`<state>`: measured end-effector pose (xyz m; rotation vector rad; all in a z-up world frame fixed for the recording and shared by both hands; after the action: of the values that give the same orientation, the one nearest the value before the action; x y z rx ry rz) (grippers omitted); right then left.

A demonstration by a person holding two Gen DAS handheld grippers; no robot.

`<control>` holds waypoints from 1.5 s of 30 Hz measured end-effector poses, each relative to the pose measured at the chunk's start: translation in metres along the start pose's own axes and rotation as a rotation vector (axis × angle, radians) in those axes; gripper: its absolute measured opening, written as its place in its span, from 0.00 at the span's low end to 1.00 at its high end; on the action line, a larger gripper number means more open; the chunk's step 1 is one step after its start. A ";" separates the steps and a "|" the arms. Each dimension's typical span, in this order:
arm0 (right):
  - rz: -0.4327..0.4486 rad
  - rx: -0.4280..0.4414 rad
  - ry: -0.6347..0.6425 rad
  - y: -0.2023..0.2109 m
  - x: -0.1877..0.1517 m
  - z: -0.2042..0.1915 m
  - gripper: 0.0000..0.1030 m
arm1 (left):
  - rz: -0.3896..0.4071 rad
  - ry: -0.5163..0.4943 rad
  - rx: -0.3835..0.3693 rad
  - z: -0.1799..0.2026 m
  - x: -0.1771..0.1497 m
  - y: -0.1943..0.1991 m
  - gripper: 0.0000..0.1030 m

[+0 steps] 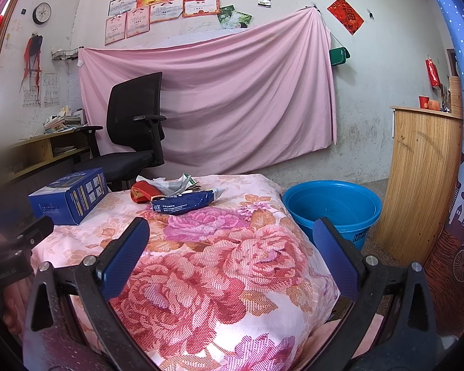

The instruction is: Collect trash

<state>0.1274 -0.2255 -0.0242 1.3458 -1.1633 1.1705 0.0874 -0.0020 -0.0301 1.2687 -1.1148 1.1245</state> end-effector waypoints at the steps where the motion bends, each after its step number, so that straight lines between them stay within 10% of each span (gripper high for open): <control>1: -0.001 0.000 0.000 0.000 0.000 0.000 1.00 | 0.000 0.000 0.000 0.000 0.000 0.000 0.98; 45: 0.070 0.003 0.025 -0.034 0.048 0.017 1.00 | 0.050 -0.009 -0.032 -0.013 0.046 -0.042 0.98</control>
<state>0.1666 -0.2433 0.0194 1.2986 -1.1991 1.2363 0.1349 0.0115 0.0101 1.2278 -1.1723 1.1342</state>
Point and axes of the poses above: each gripper's, at about its wrist camera, not at the fingertips, and y roughly against the way its jaws point, z to its right, x to its top, the point moved 9 cm from there along -y, roughly the way its jaws point, and after that the axes turned 11 degrees about z, right-handed, at the moved point
